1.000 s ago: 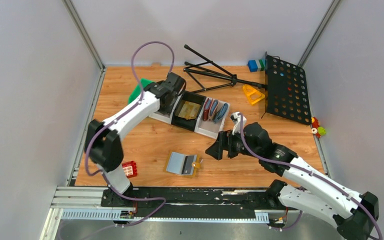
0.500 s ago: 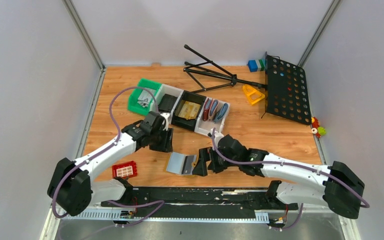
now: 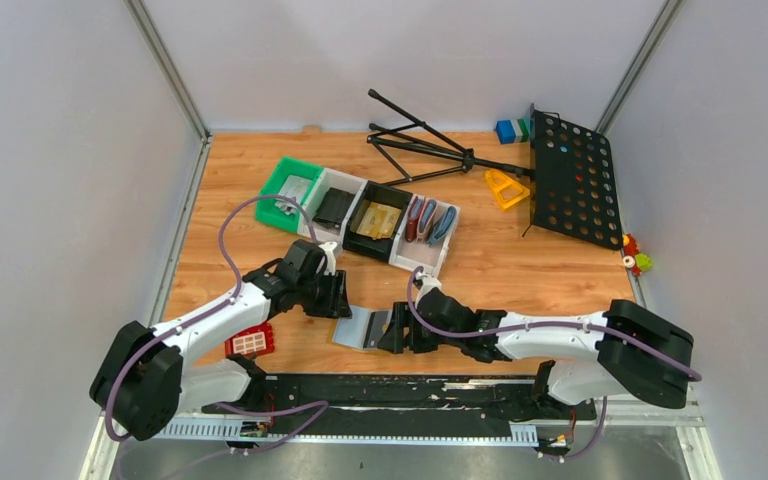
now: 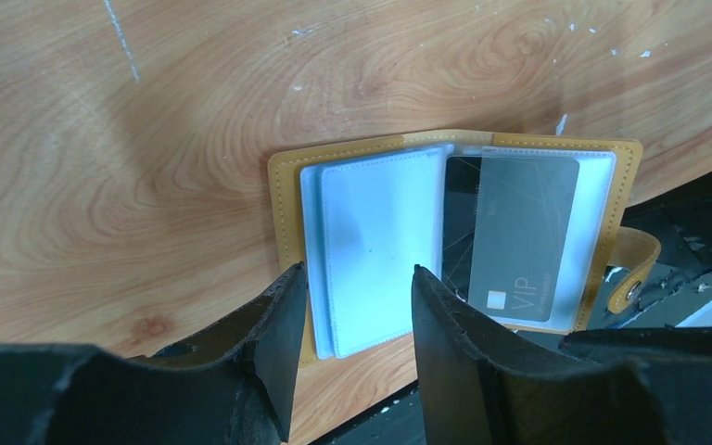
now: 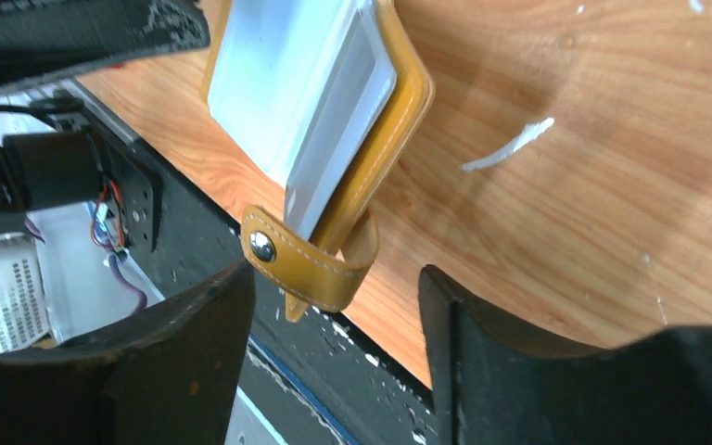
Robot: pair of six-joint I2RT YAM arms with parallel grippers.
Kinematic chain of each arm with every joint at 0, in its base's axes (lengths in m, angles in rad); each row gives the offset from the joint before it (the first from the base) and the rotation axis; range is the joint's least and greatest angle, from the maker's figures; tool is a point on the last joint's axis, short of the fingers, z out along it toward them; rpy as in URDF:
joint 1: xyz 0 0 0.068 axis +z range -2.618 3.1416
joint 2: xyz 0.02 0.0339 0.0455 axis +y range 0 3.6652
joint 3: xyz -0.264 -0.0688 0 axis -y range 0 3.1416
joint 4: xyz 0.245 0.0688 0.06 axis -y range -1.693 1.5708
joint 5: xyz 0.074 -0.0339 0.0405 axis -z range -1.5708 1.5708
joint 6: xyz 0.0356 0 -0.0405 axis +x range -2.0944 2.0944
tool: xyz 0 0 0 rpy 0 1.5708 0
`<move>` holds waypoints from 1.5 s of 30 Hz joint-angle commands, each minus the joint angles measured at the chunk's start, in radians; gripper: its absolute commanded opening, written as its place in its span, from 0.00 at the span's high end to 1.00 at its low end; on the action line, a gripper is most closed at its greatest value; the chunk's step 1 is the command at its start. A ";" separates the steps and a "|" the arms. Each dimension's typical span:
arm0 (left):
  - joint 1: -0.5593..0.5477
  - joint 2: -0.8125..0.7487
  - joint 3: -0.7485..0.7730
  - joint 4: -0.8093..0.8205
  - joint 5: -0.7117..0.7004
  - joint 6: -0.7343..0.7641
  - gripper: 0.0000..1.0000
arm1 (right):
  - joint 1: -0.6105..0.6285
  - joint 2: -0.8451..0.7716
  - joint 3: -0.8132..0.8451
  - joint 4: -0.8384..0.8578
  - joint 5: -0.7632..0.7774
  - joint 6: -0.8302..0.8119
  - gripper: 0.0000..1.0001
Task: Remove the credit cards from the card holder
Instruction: Remove the credit card from the card holder.
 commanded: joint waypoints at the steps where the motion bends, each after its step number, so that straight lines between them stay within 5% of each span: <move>1: -0.002 -0.016 -0.006 0.054 0.036 0.011 0.48 | 0.004 0.006 -0.018 0.149 0.095 0.072 0.41; 10: -0.003 0.024 -0.021 0.088 0.042 0.005 0.50 | -0.033 0.033 0.001 0.161 0.067 0.069 0.72; 18: -0.003 0.053 -0.016 0.101 0.047 0.006 0.51 | -0.068 0.085 -0.009 0.236 -0.023 0.091 0.80; 20: -0.002 0.054 -0.020 0.108 0.039 0.001 0.51 | -0.080 0.096 -0.023 0.269 -0.049 0.100 0.80; 23: -0.003 0.066 -0.019 0.116 0.040 -0.001 0.52 | -0.101 0.113 -0.042 0.334 -0.103 0.114 0.59; 26: -0.002 0.078 -0.015 0.118 0.042 -0.003 0.54 | -0.108 0.119 -0.058 0.365 -0.116 0.121 0.55; 36: -0.002 0.077 -0.004 0.109 0.038 -0.004 0.58 | -0.141 0.128 -0.097 0.466 -0.193 0.136 0.98; 45: -0.002 -0.020 -0.072 0.225 0.126 -0.100 0.60 | -0.196 0.084 -0.158 0.523 -0.241 0.128 1.00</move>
